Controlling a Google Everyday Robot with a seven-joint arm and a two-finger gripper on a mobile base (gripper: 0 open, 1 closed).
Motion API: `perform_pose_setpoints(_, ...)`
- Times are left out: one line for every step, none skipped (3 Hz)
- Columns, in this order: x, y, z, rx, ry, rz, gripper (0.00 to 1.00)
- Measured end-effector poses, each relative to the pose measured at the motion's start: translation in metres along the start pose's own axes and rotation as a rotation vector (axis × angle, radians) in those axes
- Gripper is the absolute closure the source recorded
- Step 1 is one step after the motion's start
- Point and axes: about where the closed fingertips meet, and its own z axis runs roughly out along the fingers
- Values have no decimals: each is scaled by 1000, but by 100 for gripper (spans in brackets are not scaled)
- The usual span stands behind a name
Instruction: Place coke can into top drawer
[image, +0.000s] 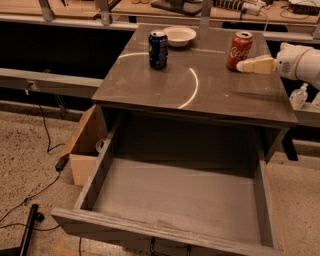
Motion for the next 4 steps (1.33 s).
perform_pose_setpoints(-12, 3, 34, -25, -16, -14, 0)
perform_pose_setpoints(-20, 6, 60, -35, -14, -10, 0)
perform_pose_setpoints(-26, 9, 78, -49, -24, 5, 12)
perform_pose_setpoints(-27, 6, 85, -60, -29, 12, 35)
